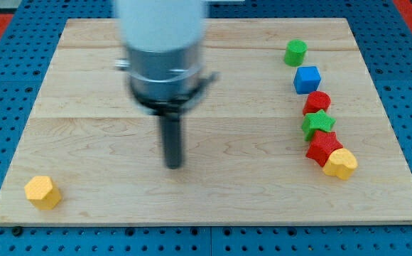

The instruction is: Drag yellow hexagon below yellow heart

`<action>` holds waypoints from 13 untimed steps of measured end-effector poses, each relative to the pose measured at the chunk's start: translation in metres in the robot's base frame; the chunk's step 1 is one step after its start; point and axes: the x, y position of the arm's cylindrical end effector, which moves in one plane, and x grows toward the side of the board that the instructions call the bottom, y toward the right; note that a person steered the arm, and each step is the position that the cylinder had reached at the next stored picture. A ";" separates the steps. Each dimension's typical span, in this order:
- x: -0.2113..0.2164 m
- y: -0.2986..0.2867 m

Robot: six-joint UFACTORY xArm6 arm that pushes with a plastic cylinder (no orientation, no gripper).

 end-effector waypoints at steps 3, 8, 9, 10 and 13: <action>0.056 -0.207; 0.006 0.086; -0.008 0.088; -0.022 0.078; -0.056 0.094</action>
